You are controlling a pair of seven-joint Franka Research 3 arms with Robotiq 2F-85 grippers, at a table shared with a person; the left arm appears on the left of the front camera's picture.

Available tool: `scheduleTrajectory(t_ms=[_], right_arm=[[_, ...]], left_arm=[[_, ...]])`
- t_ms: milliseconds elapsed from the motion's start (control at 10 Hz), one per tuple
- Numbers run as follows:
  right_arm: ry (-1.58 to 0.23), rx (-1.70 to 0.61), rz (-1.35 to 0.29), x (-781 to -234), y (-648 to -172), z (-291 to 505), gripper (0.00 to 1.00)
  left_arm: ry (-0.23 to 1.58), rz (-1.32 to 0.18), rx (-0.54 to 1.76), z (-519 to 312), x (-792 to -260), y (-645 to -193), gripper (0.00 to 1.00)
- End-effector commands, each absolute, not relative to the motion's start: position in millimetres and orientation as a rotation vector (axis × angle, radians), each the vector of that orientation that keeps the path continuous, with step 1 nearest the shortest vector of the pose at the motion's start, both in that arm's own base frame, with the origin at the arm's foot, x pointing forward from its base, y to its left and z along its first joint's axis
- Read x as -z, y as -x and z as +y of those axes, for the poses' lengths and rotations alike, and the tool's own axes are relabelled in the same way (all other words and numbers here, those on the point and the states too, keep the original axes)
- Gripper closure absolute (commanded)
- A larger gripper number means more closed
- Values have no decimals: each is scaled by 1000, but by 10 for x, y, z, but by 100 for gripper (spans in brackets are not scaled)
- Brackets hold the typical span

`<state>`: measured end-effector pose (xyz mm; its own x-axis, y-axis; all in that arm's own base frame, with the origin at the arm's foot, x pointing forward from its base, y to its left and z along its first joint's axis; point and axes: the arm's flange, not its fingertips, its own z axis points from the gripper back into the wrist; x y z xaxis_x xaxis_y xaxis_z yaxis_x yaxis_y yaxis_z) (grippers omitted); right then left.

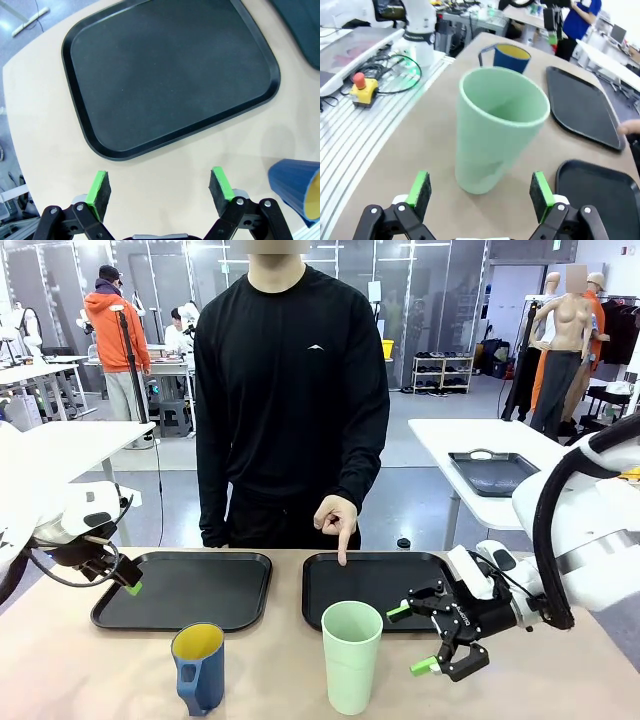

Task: Sort and store the cups by type.
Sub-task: Pick up the Reusable plastic cup.

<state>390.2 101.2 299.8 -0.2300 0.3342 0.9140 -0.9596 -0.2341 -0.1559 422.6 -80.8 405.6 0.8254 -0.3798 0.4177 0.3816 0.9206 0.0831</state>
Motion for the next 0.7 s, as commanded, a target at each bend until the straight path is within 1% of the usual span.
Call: scheduleTrajectory(t_ms=[0,200,600], right_arm=[[-955,-1678,-1015,-2768,-3965,964,0],[-980,-1634,-1045,-2665,-3979,1061,0],[-969,-1546,-1023,-2487,-4060,1219,0]], left_arm=[[7,-438,403,-799,-4064,-4221,0],[7,-438,403,-799,-4064,-4221,0],[7,-438,403,-799,-4064,-4221,0]])
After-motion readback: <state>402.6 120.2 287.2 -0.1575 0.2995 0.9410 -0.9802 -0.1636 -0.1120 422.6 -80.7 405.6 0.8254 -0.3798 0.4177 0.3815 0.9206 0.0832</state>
